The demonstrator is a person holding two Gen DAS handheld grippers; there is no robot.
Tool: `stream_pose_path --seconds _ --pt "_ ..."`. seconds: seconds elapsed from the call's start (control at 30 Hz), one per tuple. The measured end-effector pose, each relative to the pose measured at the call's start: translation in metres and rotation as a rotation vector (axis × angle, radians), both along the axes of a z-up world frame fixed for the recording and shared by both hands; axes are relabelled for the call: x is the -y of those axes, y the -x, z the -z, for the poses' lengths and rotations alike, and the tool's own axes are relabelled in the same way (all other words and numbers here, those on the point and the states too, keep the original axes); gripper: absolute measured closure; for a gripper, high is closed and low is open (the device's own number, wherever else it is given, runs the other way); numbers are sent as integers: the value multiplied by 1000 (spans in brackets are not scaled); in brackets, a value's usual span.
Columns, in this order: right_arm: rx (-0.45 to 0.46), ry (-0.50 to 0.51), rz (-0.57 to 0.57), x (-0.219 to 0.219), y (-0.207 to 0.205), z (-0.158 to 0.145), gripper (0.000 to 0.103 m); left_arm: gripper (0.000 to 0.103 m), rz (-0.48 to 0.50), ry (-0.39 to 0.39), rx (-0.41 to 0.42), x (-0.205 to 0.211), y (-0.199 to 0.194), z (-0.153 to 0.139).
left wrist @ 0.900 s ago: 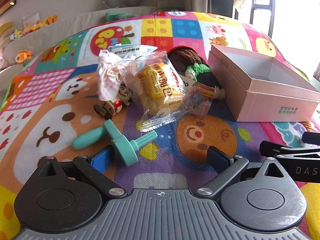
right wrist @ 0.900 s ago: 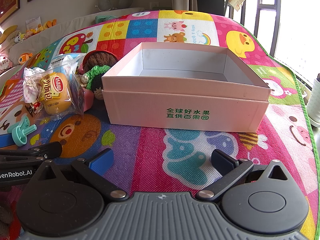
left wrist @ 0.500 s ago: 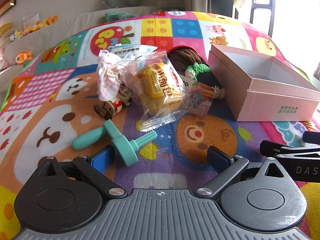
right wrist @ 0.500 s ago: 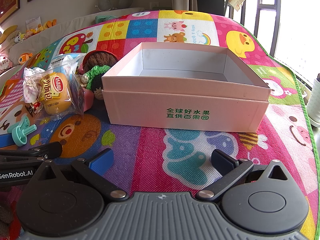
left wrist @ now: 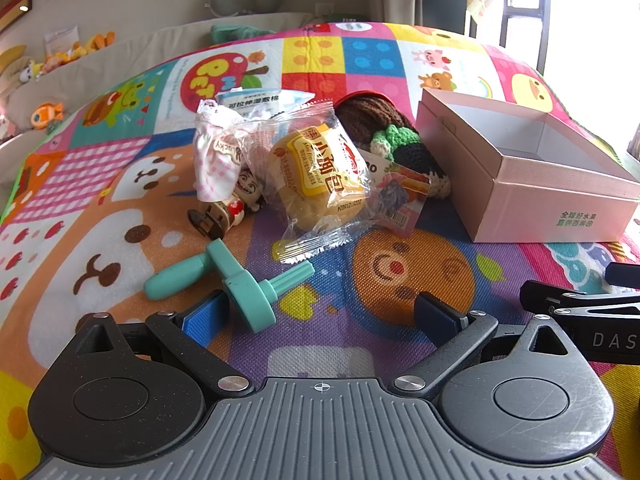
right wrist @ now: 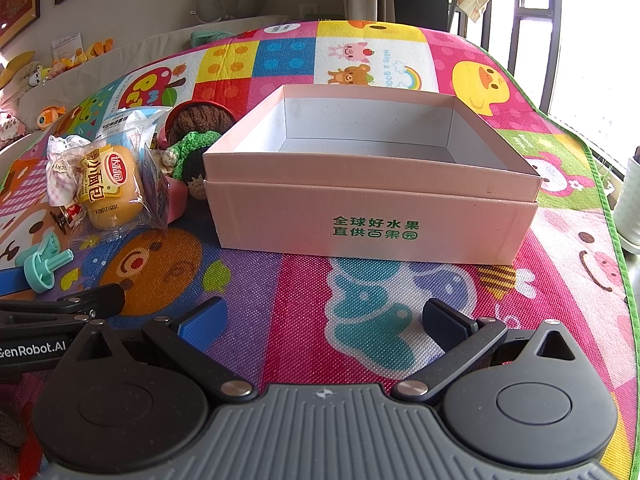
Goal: Organize objects
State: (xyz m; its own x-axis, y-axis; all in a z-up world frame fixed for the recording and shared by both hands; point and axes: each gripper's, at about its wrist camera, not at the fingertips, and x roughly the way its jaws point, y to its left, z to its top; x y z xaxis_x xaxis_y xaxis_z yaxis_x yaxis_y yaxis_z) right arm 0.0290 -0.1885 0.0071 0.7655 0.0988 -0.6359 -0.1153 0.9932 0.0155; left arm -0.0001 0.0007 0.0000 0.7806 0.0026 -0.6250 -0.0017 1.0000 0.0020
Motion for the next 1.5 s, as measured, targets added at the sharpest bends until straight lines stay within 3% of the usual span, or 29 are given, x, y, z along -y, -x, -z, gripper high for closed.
stream_pose_path --seconds 0.83,1.2,1.4,1.5 --pt "0 -1 -1 2 1 -1 0 1 -2 -16 0 0 0 0" --pt "0 -2 -1 2 1 -1 0 2 1 24 5 -4 0 -2" --pt "0 -2 -1 2 1 -2 0 3 -58 156 90 -22 -6 -19" --pt "0 -2 -2 2 1 -2 0 3 -66 149 153 -21 -17 -30"
